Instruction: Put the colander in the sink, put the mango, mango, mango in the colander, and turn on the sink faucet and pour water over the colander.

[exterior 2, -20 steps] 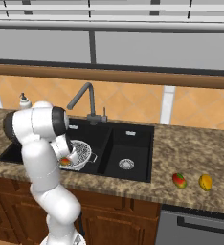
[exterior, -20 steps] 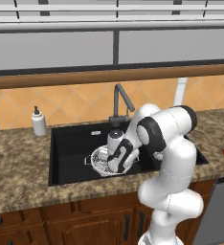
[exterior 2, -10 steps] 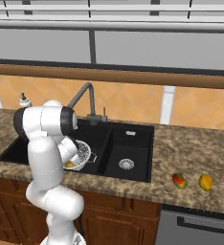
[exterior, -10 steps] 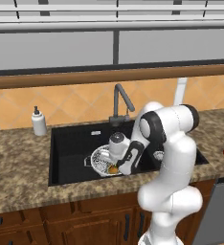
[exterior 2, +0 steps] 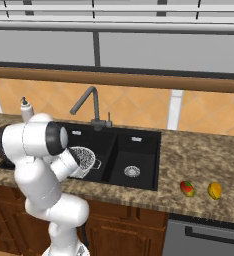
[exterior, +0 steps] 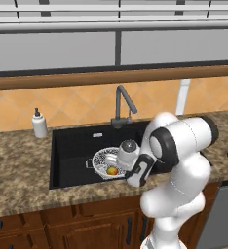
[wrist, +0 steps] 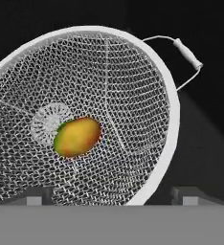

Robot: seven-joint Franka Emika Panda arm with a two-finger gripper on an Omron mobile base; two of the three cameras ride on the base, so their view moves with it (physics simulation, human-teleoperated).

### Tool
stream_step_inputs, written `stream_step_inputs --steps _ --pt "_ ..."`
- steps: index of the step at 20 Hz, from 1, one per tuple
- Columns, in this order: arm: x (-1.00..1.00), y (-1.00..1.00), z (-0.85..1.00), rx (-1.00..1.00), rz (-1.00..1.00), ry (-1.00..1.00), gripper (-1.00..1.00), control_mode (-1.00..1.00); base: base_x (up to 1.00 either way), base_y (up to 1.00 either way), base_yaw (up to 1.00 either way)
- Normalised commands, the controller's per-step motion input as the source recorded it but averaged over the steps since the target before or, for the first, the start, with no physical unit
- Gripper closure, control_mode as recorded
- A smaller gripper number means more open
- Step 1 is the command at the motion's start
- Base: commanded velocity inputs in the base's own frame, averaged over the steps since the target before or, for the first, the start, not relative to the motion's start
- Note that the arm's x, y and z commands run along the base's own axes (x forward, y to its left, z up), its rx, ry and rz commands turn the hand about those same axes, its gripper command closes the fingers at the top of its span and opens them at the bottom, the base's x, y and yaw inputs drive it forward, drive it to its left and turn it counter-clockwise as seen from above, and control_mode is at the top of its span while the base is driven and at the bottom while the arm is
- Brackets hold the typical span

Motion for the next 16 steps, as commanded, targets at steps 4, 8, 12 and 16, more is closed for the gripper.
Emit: stream_step_inputs --steps 4,8,12,16 --pt "0.15 -0.03 1.00 0.00 0.13 0.12 -1.00 -1.00 0.00 0.00 0.00" --pt "0.18 0.00 0.99 0.00 0.21 0.01 -1.00 -1.00 0.00 0.00 0.00" --pt "0.00 0.04 0.94 0.00 0.17 0.03 -1.00 -1.00 0.00 0.00 0.00" --pt "-0.04 0.00 0.85 -0.01 0.13 0.07 -1.00 -1.00 0.00 0.00 0.00"
